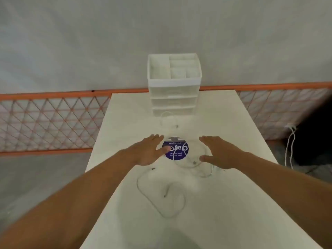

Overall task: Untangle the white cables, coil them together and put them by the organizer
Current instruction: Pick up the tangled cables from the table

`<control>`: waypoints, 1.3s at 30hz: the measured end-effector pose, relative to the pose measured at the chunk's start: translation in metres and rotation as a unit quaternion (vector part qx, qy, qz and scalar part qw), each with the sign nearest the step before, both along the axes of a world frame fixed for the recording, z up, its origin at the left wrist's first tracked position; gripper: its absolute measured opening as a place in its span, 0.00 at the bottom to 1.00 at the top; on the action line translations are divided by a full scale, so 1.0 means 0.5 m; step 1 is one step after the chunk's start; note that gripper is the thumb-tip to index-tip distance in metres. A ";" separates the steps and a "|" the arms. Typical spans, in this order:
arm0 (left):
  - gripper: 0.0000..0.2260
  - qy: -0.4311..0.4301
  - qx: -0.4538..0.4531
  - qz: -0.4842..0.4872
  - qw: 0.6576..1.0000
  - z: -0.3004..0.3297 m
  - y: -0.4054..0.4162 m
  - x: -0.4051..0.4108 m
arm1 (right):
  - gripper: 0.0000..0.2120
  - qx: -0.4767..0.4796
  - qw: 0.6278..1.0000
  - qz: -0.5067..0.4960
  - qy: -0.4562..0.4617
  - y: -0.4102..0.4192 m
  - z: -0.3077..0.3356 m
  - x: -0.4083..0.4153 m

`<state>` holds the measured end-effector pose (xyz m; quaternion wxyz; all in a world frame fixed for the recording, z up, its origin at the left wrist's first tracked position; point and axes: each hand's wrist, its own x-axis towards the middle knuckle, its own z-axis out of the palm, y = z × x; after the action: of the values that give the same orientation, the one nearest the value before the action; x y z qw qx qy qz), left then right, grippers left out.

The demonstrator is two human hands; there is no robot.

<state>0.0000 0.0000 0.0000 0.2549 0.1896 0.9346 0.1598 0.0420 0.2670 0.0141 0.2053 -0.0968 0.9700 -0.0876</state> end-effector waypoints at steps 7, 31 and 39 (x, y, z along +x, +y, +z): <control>0.28 -0.026 0.031 0.064 0.997 -0.135 0.022 -0.058 | 0.26 -0.053 0.993 -0.103 -0.020 -0.032 -0.161 -0.036; 0.10 0.206 0.085 0.130 0.966 -0.294 0.148 -0.248 | 0.05 -0.186 0.953 -0.231 0.063 -0.062 -0.222 -0.136; 0.11 -0.061 0.411 0.266 0.870 -0.089 0.127 -0.113 | 0.04 -0.404 0.860 -0.278 0.143 -0.141 -0.053 -0.127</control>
<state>-0.0565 0.0635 -0.0447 0.1578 0.0111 0.7821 0.6027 -0.0214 0.1966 -0.0124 -0.0258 0.0907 0.8549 -0.5101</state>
